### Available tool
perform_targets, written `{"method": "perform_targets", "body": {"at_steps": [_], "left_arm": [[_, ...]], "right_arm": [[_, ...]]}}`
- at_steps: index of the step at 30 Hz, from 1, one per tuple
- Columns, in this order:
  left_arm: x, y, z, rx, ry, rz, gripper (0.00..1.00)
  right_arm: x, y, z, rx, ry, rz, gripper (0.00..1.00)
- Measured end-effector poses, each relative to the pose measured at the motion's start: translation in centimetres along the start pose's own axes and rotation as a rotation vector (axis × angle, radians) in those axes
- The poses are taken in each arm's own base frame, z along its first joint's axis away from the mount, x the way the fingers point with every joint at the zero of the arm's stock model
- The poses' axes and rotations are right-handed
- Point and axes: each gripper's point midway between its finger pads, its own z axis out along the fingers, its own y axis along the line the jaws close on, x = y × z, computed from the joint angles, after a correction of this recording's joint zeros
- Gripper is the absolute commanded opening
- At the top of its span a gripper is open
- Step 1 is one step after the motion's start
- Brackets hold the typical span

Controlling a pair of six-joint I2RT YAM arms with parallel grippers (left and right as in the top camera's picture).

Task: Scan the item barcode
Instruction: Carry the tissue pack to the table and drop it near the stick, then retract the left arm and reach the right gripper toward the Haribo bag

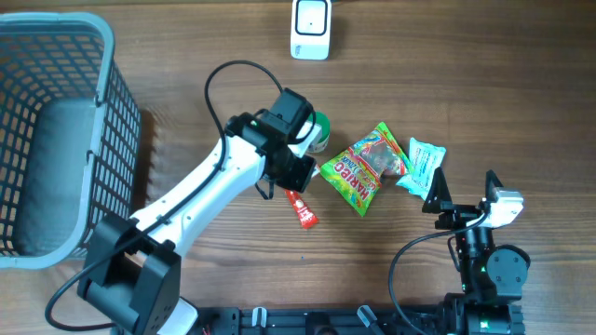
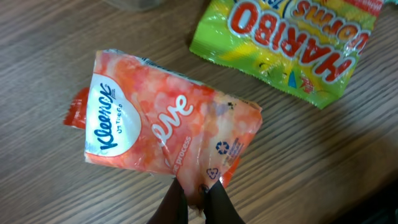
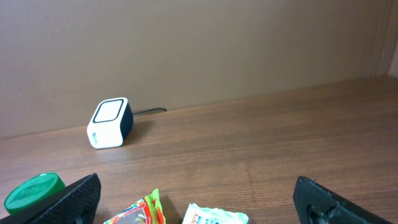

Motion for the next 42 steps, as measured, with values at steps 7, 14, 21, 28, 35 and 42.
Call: {"method": "perform_targets", "body": {"at_steps": [7,14,21,28,35,42], "left_arm": [[-1.0,-0.3,3.1,0.021,-0.108,0.003,1.00],[0.4,0.1,3.5,0.016,-0.084,-0.044,1.00],[-4.8,1.5,-9.9,-0.160,-0.595,-0.036,1.00],[-8.9,8.1,-26.5,-0.395,-1.232,-0.275,1.00],[-7.9,14.8,-38.4,-0.691,-1.414,-0.246,1.00],[-5.9,16.2,-38.8,-0.811,-1.223,-0.165,1.00]], "right_arm": [[0.0,0.0,0.0,0.000,0.000,0.000,1.00],[0.0,0.0,0.0,0.000,0.000,0.000,1.00],[0.0,0.0,0.0,0.000,0.000,0.000,1.00],[0.0,0.3,0.0,-0.016,0.004,0.359,1.00],[0.5,6.2,-1.1,-0.317,0.214,0.954,1.00],[-0.5,10.2,-3.3,-0.536,0.383,1.133,1.00]]}}
